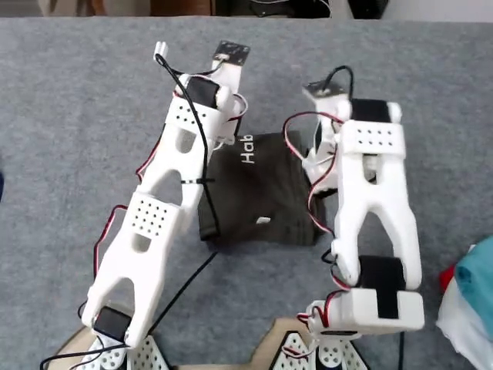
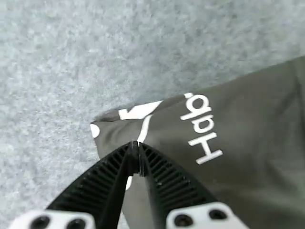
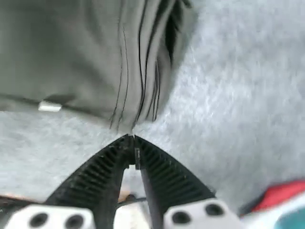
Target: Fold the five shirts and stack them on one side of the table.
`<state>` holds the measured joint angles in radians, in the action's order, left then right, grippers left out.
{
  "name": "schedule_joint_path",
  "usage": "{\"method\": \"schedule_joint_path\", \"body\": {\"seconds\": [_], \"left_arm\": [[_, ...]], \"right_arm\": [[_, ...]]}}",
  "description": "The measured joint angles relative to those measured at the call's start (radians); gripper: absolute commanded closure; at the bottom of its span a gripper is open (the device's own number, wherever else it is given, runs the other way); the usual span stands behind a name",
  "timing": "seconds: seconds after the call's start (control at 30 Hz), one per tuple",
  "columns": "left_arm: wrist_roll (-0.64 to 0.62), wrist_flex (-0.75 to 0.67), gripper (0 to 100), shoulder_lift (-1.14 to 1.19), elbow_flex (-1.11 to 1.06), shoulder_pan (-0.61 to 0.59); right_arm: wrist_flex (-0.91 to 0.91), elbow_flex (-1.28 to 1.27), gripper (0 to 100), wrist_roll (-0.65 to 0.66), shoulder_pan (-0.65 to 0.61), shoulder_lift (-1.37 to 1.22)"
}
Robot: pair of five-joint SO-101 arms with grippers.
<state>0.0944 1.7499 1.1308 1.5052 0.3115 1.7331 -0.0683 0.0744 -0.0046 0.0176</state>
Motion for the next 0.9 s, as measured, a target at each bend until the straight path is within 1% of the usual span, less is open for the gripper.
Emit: {"method": "schedule_joint_path", "body": {"seconds": [0.07, 0.17, 0.23, 0.3, 0.37, 0.47, 0.57, 0.77, 0.83, 0.9], "left_arm": [[0.000, 0.000, 98, -0.046, -0.038, 0.006], [0.000, 0.000, 98, -0.160, -0.167, 0.008], [0.002, 0.000, 98, -0.252, -0.285, 0.008], [0.002, 0.000, 98, -0.353, -0.419, 0.008], [0.005, 0.000, 98, -0.459, -0.555, 0.008], [0.009, 0.000, 98, -0.612, -0.766, 0.008], [0.012, 0.000, 98, -0.733, -0.927, -0.014], [0.011, 0.000, 98, -0.891, -1.096, -0.121], [0.011, 0.000, 98, -0.925, -1.122, -0.146], [0.011, 0.000, 98, -0.950, -1.142, -0.155]], "right_arm": [[0.026, 0.005, 99.2, -0.084, 0.002, 0.028], [0.031, -0.037, 99.2, -0.219, 0.021, 0.074], [0.031, -0.097, 99.2, -0.256, 0.021, 0.100], [0.026, -0.172, 99.2, -0.273, 0.020, 0.120], [-0.020, -0.249, 99.3, -0.279, 0.021, 0.133], [-0.137, -0.370, 99.3, -0.282, 0.020, 0.138], [-0.272, -0.466, 99.3, -0.282, 0.020, 0.138], [-0.419, -0.585, 99.0, -0.284, 0.020, 0.138], [-0.434, -0.600, 98.8, -0.284, 0.020, 0.138], [-0.439, -0.601, 96.1, -0.284, 0.020, 0.138]]}}
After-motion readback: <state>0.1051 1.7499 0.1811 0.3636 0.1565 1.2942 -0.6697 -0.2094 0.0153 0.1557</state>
